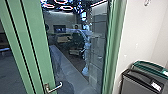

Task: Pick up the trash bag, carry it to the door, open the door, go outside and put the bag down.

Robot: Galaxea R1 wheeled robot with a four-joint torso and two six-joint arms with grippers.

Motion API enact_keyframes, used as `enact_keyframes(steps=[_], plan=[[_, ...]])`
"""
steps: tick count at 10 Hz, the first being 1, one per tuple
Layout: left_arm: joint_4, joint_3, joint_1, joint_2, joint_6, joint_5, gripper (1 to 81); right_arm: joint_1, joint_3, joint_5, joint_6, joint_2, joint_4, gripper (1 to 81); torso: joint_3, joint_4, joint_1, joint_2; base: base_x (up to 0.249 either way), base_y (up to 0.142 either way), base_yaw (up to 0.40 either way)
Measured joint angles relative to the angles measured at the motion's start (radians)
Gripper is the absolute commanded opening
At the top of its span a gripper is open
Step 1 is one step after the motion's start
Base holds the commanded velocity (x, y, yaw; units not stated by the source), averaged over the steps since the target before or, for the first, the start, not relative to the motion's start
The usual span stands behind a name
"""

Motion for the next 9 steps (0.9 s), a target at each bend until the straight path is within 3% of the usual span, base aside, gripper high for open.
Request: enact_keyframes(steps=[9], plan=[[0.000,0.000,0.002,0.000,0.000,-0.003,1.0,-0.003,-0.001,0.000,0.000,0.003,-0.001,81.1,0.000,0.000,0.000,0.000,0.000,0.000,0.000]])
